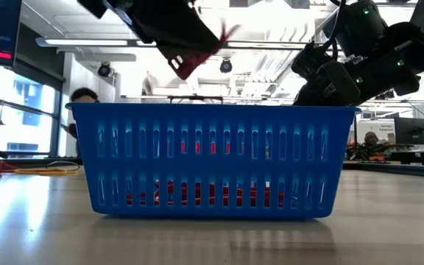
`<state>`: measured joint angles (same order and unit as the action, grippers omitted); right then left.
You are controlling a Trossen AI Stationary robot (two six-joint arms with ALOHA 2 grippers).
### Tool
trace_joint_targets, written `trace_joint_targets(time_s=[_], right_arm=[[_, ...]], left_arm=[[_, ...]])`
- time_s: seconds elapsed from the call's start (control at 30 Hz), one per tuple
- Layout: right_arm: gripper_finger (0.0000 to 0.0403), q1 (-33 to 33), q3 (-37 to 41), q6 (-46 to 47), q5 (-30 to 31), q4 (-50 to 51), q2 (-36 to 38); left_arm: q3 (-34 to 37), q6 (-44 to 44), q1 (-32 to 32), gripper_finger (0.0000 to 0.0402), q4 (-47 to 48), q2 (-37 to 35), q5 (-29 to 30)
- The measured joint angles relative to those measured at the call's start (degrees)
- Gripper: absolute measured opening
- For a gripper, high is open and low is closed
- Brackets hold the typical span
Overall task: Sort rubber bands into baskets
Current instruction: Put the red rubber band into the blue bin
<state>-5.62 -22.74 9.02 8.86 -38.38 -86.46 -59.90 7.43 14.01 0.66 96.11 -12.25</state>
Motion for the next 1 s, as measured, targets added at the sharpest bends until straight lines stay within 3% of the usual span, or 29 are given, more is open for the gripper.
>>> trace_joint_targets(time_s=[0.23, 0.57, 0.8, 1.0], right_arm=[[0.0, 0.0, 0.0, 1.26, 0.0, 0.25, 0.0], [0.0, 0.01, 0.0, 1.25, 0.0, 1.09, 0.0], [0.0, -0.01, 0.0, 1.07, 0.11, 1.45, 0.0], [0.0, 0.01, 0.0, 1.05, 0.13, 1.5, 0.0]], left_arm=[[-6.03, 3.28, -0.01, 0.0, 6.47, 3.9, -3.36], [-6.27, 6.18, -1.79, 0.0, 5.57, 9.11, -13.33], [-6.27, 5.75, -3.32, 0.0002, 5.75, 10.04, -16.07], [-6.27, 3.32, -3.91, 0.0031, 7.09, 10.02, -16.07]])
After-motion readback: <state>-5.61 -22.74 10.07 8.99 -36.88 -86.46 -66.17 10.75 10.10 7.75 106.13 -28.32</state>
